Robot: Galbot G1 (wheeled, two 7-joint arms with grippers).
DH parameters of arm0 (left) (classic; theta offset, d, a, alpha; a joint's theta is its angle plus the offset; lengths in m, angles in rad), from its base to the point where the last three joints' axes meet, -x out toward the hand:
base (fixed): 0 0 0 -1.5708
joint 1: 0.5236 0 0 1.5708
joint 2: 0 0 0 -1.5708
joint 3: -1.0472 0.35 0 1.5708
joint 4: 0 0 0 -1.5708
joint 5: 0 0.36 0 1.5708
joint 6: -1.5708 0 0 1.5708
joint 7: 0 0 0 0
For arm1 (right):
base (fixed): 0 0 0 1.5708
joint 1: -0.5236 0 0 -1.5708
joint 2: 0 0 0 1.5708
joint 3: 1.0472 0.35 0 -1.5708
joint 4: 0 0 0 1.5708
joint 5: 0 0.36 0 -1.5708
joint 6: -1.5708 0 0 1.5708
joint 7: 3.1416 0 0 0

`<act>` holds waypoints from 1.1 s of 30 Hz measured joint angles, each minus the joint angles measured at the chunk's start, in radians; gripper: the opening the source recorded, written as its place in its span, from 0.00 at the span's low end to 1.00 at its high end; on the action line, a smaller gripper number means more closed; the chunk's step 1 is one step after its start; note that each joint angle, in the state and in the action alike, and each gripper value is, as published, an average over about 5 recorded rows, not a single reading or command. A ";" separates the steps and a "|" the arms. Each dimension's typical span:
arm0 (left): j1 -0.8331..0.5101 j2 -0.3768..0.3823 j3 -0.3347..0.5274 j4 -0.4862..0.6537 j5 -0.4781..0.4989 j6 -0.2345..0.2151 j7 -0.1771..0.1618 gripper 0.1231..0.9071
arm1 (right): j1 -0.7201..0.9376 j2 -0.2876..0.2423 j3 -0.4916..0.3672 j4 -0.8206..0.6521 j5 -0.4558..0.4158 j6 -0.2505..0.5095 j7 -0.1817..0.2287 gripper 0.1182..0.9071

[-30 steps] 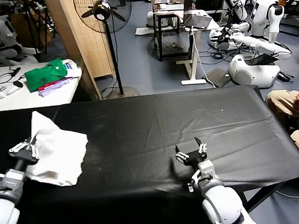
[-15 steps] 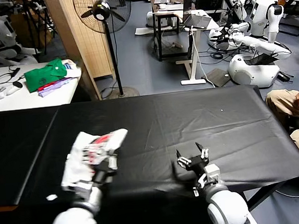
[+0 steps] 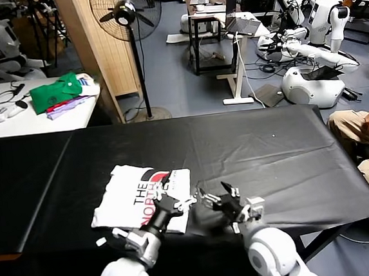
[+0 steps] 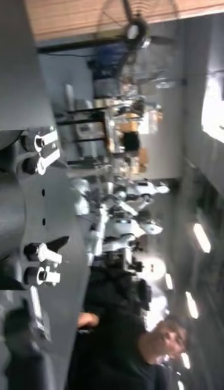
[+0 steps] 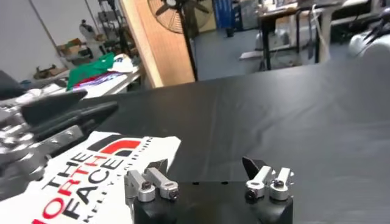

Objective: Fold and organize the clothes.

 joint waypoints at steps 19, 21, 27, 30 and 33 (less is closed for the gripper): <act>0.120 0.049 -0.128 -0.059 -0.030 -0.039 -0.037 0.86 | 0.206 0.096 -0.125 -0.297 -0.080 0.012 -0.053 0.23; 0.130 0.051 -0.138 -0.059 -0.031 -0.046 -0.039 0.86 | 0.218 0.092 -0.123 -0.313 -0.115 0.030 -0.079 0.11; 0.154 0.055 -0.169 -0.047 -0.033 -0.072 -0.059 0.86 | 0.283 0.045 -0.121 -0.370 -0.373 0.169 -0.206 0.01; 0.161 0.054 -0.185 -0.036 -0.050 -0.077 -0.074 0.86 | 0.294 0.009 -0.121 -0.369 -0.471 0.245 -0.248 0.10; 0.164 0.058 -0.205 -0.024 -0.097 -0.074 -0.075 0.86 | 0.276 -0.030 -0.111 -0.337 -0.516 0.304 -0.248 0.30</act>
